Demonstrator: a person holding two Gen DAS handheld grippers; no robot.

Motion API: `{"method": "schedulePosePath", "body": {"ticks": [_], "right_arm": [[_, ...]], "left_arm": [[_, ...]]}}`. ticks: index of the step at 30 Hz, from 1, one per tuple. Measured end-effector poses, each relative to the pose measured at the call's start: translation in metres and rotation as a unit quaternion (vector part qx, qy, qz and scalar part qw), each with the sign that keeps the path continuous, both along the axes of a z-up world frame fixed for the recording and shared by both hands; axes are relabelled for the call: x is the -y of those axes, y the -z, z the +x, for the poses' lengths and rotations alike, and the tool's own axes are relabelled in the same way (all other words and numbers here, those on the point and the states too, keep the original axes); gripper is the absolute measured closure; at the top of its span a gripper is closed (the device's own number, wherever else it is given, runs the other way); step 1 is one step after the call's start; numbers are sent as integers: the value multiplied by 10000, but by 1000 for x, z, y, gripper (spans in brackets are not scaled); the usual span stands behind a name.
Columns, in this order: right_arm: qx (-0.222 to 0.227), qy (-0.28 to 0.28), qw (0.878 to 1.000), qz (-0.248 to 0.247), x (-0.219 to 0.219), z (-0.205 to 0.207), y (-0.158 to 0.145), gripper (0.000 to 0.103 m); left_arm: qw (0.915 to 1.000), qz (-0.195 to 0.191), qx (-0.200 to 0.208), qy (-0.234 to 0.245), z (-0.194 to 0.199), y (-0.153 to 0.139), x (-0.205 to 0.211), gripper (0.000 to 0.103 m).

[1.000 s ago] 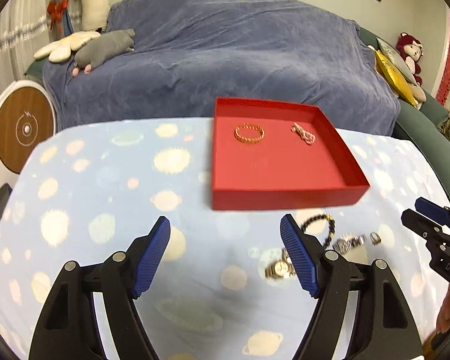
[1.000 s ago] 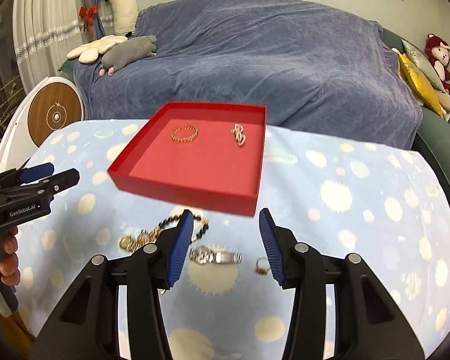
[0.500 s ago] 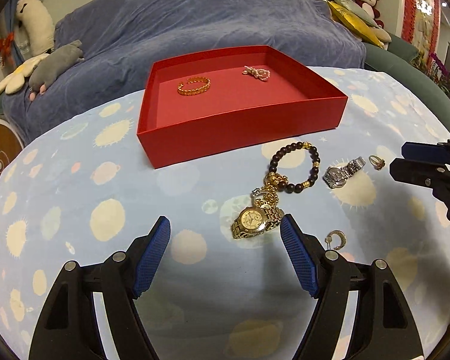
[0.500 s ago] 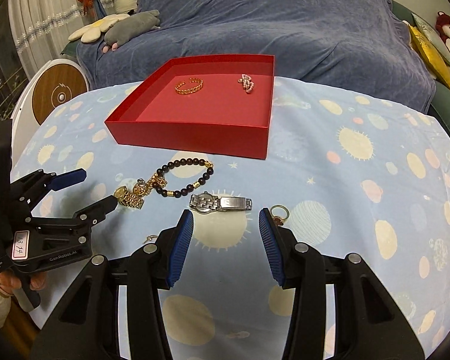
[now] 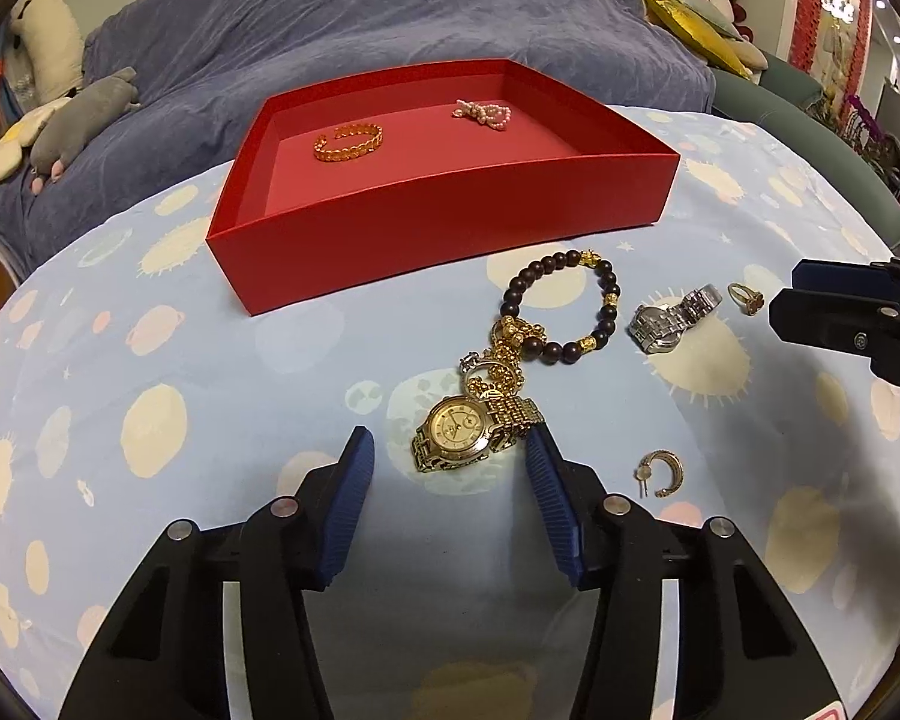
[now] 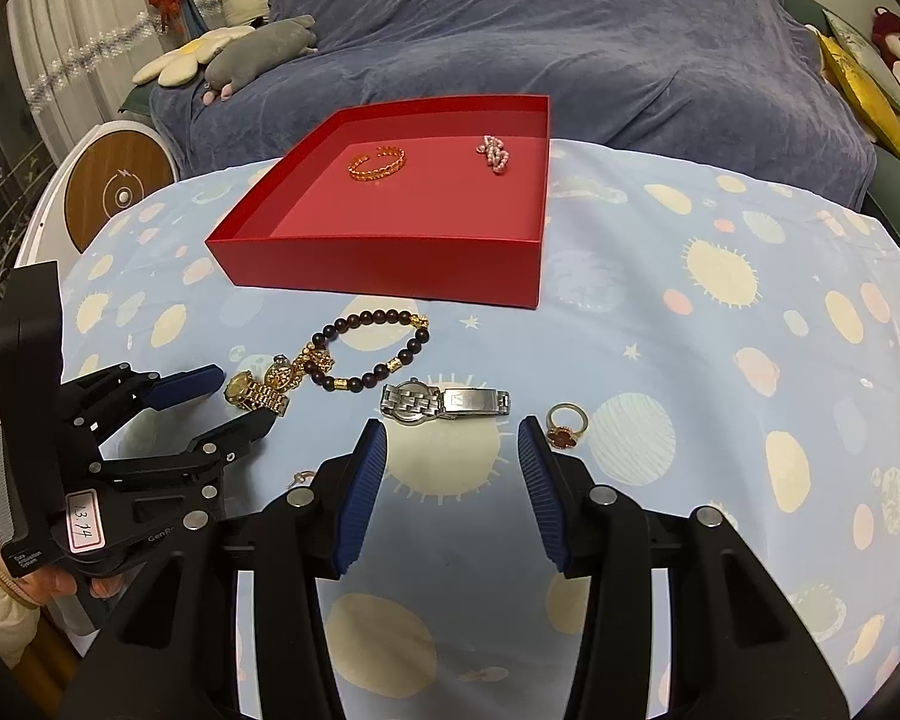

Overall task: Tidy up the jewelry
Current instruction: 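Grasp the gold watch with the left tool while the right tool grasps the silver watch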

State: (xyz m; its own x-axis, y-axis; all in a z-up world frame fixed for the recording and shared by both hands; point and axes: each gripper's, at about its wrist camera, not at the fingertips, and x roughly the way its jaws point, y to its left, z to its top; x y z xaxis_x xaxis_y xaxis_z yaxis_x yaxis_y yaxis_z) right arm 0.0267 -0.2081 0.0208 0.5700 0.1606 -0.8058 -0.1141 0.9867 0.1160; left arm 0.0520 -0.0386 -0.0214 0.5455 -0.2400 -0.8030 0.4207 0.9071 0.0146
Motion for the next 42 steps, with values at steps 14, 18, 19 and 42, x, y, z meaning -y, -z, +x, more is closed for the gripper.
{"method": "schedulePosePath", "body": {"ticks": [14, 18, 19, 42], "right_arm": [[-163, -625, 9978, -176, -12, 23, 8, 59], [-174, -721, 9970, -226, -13, 25, 11, 59], [-199, -724, 9970, -189, -12, 25, 12, 59], [-312, -1556, 9863, -451, -18, 47, 26, 53]], "left_arm": [[9996, -190, -182, 80, -3, -7, -7, 85], [9994, -274, -225, 19, -3, -11, -14, 89], [9992, -322, -247, 12, -4, -12, -16, 90], [9995, -271, -180, 29, 0, -7, -10, 56]]}}
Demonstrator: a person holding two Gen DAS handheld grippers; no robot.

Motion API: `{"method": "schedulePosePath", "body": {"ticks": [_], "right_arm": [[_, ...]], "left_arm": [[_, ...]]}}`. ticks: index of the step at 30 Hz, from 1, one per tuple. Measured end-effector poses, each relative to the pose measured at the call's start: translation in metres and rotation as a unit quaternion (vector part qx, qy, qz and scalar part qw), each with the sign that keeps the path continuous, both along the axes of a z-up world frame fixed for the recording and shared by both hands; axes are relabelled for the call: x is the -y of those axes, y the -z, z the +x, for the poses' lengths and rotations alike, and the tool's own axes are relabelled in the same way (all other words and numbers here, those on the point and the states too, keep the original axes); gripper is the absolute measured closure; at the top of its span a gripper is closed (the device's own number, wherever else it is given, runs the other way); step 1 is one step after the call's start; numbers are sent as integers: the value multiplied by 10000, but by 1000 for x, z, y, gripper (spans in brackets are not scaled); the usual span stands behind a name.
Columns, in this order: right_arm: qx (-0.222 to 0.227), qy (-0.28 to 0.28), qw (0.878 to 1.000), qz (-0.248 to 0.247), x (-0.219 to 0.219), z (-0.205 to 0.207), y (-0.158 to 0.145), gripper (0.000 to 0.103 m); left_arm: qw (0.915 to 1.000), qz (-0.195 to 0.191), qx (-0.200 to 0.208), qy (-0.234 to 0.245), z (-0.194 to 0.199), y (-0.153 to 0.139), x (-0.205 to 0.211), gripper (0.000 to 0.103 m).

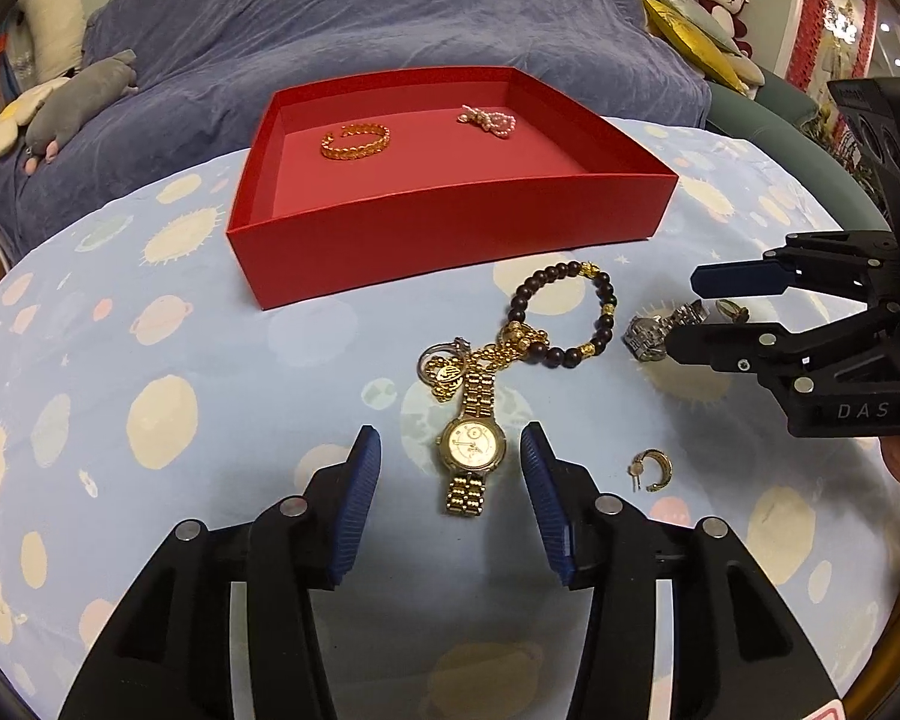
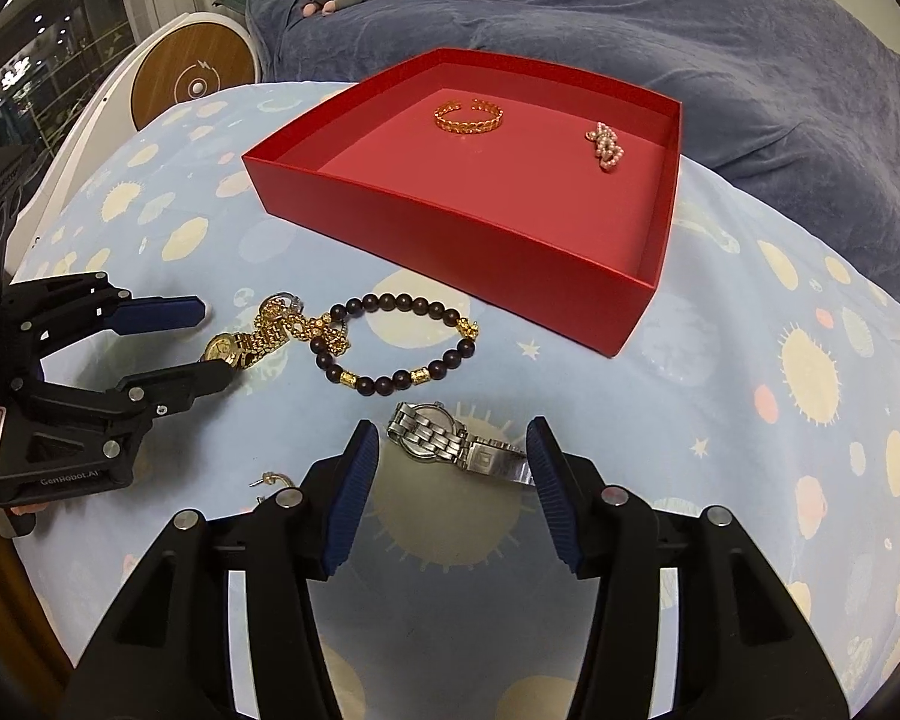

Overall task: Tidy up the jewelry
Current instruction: 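Grasp the gold watch with the left tool while the right tool grasps the silver watch, then drop the gold watch from the left tool into the box while the right tool drops the silver watch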

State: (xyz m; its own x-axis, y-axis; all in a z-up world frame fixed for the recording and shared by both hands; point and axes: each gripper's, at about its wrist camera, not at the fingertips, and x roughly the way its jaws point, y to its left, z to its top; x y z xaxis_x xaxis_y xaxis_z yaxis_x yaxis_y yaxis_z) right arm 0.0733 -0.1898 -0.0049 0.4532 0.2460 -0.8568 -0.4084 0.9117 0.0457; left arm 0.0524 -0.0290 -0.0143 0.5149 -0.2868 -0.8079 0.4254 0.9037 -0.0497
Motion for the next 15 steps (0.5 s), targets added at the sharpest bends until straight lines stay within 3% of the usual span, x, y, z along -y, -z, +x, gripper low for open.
{"method": "schedulePosePath", "body": {"ticks": [2, 6, 12, 15], "right_arm": [[-34, -20, 10000, 6, 2, 3, 2, 53], [-200, -45, 9998, 44, 5, 7, 9, 53], [-474, -322, 9984, -38, 1, -2, 10, 53], [-666, -568, 9962, 20, -6, -12, 9, 57]], "left_arm": [[10000, 7, -37, 66, 1, 4, 5, 59], [9998, -8, 11, 198, -1, 3, 8, 82], [9995, -125, -151, 267, -5, 1, 6, 82], [9994, -174, -217, 227, -7, 0, 4, 82]]}}
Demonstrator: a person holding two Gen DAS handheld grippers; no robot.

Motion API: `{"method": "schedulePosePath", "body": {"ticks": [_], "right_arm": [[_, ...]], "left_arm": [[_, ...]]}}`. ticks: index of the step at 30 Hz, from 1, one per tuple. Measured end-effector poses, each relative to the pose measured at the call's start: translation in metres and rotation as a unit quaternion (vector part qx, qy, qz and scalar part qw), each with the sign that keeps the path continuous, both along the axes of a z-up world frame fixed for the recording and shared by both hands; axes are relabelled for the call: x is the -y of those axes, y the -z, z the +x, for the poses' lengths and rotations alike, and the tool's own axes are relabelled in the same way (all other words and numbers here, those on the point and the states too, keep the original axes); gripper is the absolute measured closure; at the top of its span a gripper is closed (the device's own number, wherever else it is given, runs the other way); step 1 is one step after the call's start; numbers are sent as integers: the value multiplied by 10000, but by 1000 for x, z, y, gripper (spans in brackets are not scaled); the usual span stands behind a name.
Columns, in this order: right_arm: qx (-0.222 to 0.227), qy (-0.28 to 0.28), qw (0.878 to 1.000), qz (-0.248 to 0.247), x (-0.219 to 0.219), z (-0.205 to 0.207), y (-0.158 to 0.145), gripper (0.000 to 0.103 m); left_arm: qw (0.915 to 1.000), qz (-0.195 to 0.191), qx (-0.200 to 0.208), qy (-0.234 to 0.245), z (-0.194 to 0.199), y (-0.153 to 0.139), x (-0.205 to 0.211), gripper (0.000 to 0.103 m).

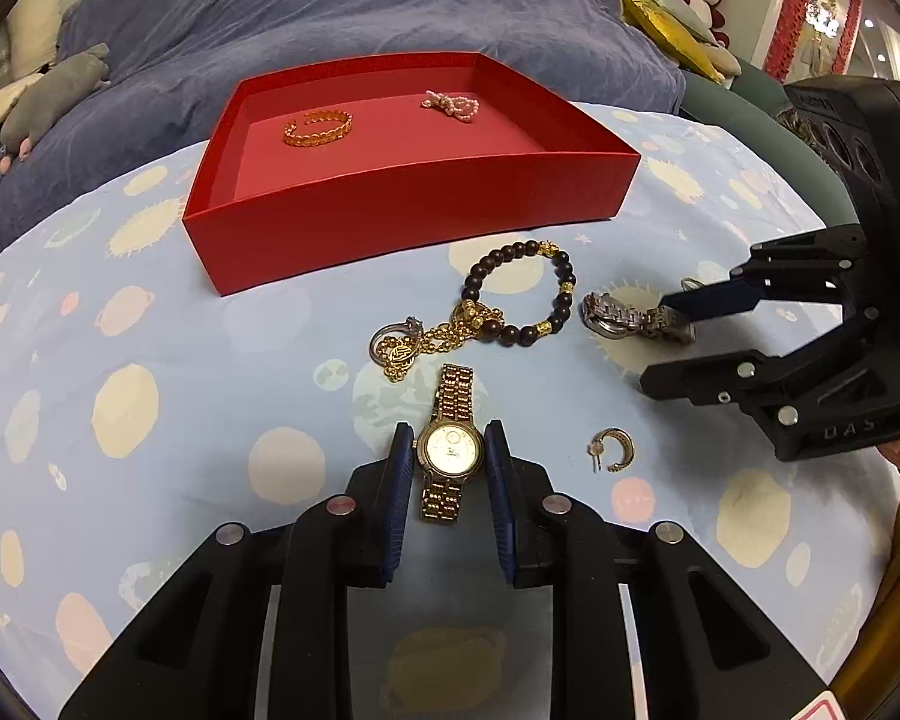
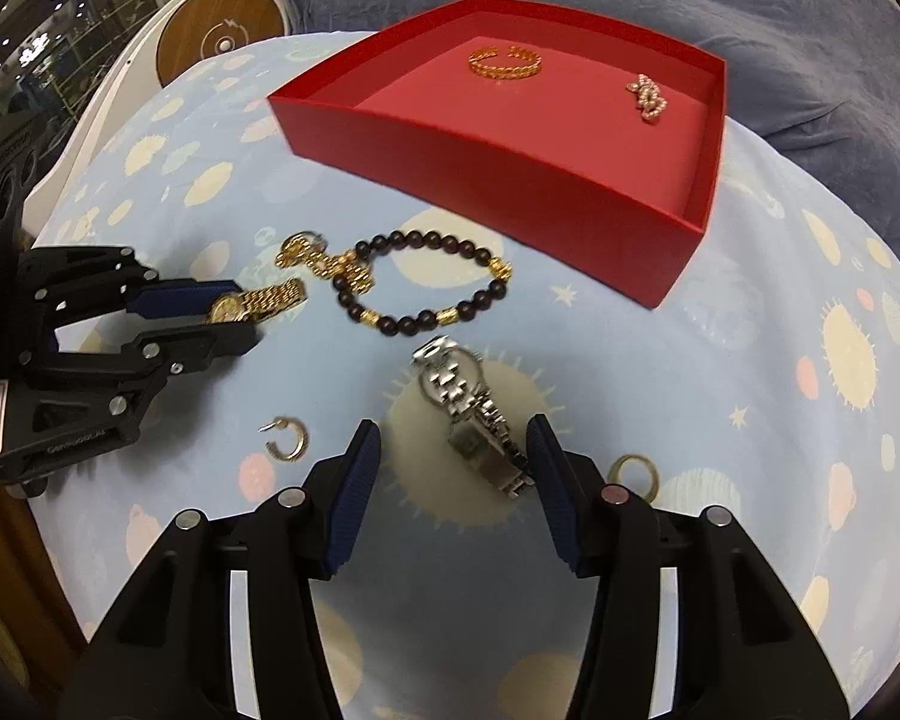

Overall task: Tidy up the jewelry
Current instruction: 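Drop the gold watch from the left tool into the box while the right tool drops the silver watch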

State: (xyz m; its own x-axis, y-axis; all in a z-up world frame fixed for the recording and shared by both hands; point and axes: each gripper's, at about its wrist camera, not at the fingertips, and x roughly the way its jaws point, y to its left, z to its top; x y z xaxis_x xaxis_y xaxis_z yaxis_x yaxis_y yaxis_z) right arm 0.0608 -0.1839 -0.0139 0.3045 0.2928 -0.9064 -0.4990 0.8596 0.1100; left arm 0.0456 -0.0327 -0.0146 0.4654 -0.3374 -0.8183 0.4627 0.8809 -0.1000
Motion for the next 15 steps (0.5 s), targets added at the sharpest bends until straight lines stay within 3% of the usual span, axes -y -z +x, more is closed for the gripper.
{"method": "schedulePosePath", "body": {"ticks": [6, 9, 11, 15], "right_arm": [[165, 232, 9996, -70, -6, 6, 3, 62], [204, 327, 9992, -122, -2, 6, 2, 74], [179, 411, 9989, -140, 2, 7, 2, 88], [17, 521, 9986, 34, 7, 8, -1, 93]], "left_arm": [[9998, -102, -118, -124, 2, 0, -4, 82], [9997, -124, -132, -159, 2, -1, -5, 82], [9996, -152, -137, -172, 2, -2, -6, 82], [9995, -226, -125, -166, 0, -6, -7, 82]]}}
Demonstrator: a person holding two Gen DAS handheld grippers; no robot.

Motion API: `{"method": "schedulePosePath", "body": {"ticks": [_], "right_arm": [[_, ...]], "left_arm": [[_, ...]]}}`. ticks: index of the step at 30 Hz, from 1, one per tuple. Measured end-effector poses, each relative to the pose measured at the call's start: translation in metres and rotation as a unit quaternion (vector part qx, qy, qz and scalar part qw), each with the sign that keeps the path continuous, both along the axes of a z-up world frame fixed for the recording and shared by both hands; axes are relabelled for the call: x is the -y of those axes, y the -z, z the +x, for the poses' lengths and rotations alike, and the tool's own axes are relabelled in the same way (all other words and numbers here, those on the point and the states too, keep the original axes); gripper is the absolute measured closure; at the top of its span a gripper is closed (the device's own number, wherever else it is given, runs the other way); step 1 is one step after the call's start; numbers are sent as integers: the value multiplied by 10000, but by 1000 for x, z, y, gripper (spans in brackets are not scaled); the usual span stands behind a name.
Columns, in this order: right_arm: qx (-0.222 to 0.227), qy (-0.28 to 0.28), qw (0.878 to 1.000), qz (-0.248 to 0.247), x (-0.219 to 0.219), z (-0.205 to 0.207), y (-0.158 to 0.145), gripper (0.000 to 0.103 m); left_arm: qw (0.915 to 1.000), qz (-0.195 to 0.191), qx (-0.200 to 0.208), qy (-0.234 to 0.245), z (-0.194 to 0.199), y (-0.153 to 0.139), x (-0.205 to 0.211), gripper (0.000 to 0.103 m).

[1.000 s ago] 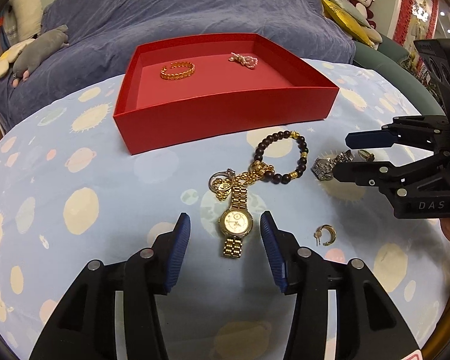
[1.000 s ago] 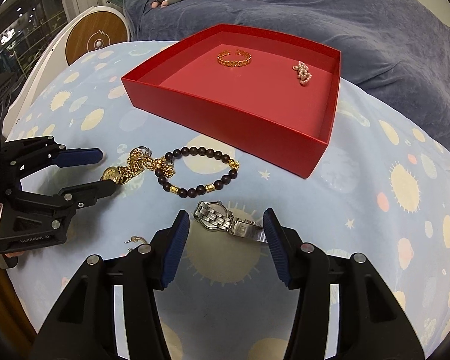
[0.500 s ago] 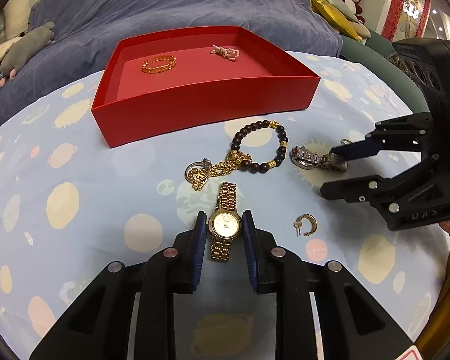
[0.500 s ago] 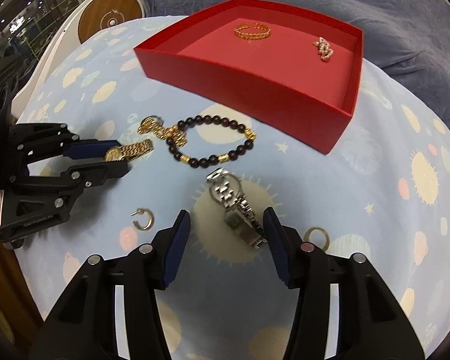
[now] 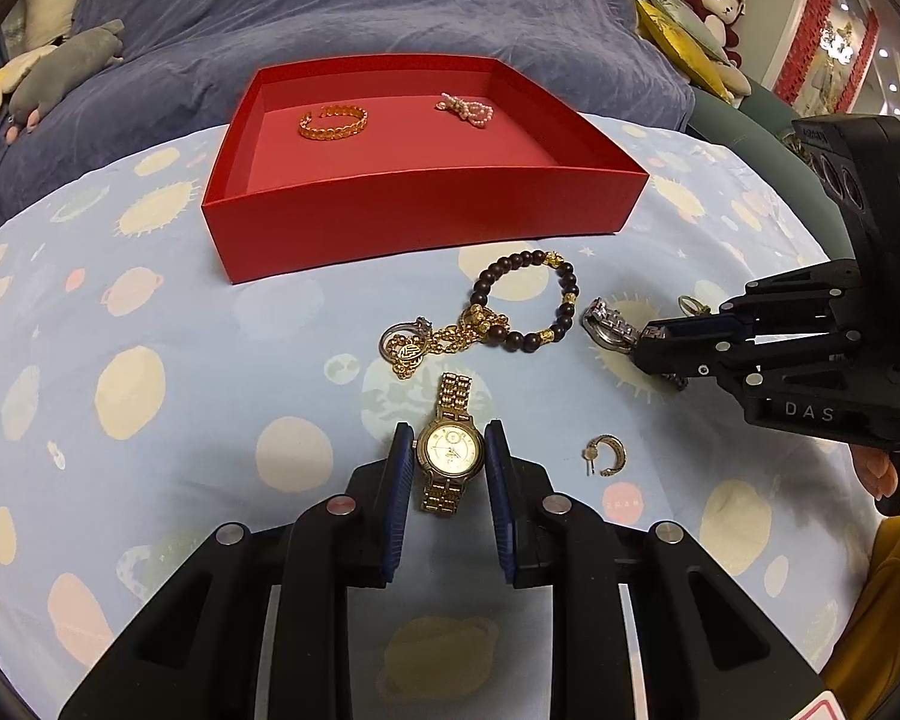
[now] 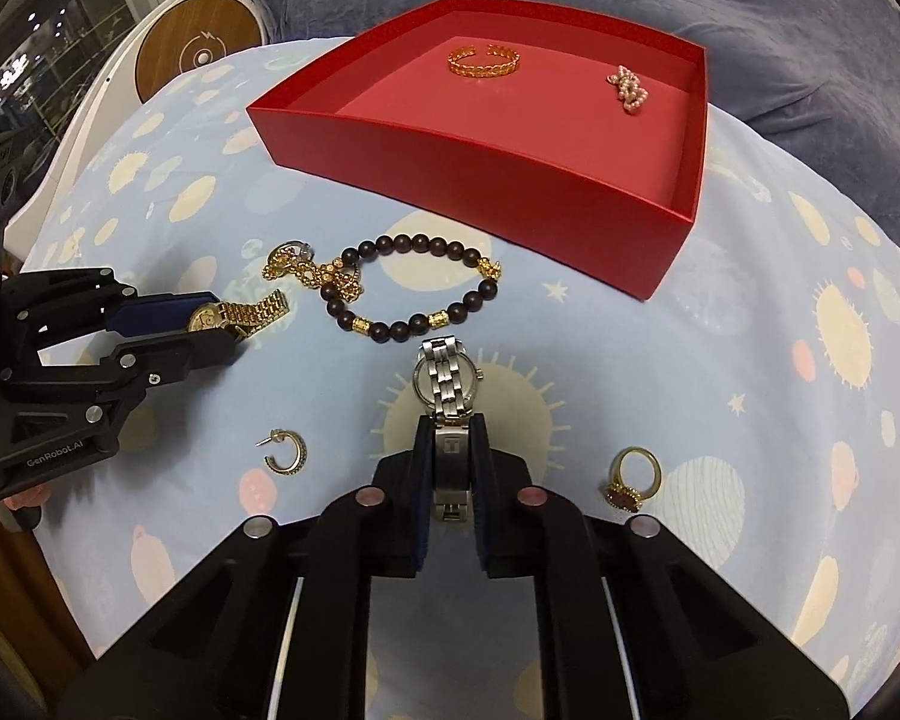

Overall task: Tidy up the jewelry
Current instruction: 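Drop the gold watch from the left tool into the box while the right tool drops the silver watch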

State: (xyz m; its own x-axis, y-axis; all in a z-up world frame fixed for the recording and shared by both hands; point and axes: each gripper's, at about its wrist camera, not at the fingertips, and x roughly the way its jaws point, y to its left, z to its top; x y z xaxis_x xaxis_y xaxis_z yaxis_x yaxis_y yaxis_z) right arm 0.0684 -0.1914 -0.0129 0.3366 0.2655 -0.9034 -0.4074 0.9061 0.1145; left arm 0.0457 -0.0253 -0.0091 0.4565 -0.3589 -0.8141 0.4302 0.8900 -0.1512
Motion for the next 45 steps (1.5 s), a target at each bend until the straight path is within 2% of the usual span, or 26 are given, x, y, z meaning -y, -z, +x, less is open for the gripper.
{"method": "schedulePosePath", "body": {"ticks": [9, 19, 24, 26, 30, 35, 39, 42, 45], "right_arm": [[524, 287, 9971, 468, 6, -11, -52, 93], [1213, 784, 9869, 718, 11, -11, -113, 93], [1644, 1050, 9767, 893, 9, 9, -143, 93], [1802, 1113, 9739, 821, 8, 22, -148, 93], [1707, 1314, 9727, 864, 13, 62, -139, 93], [1475, 1470, 9763, 595, 18, 107, -106, 93], [1214, 1529, 9794, 518, 25, 129, -84, 93], [1122, 1438, 9824, 410, 24, 135, -75, 93], [1050, 1445, 9836, 234, 24, 148, -64, 93]], "left_arm": [[9995, -314, 80, -40, -6, -22, -8, 82], [9970, -633, 400, -188, -3, -82, -19, 82], [9953, -589, 730, -227, 25, -114, -18, 82], [9941, -448, 935, -304, 44, -120, -17, 82], [9941, -267, 971, -411, 89, -112, -13, 82], [9946, -31, 910, -487, 129, -82, 0, 82], [9961, 65, 688, -554, 150, -54, 2, 82], [9971, 49, 573, -494, 155, -43, 2, 82], [9969, 241, 576, -472, 164, -35, 7, 82]]}}
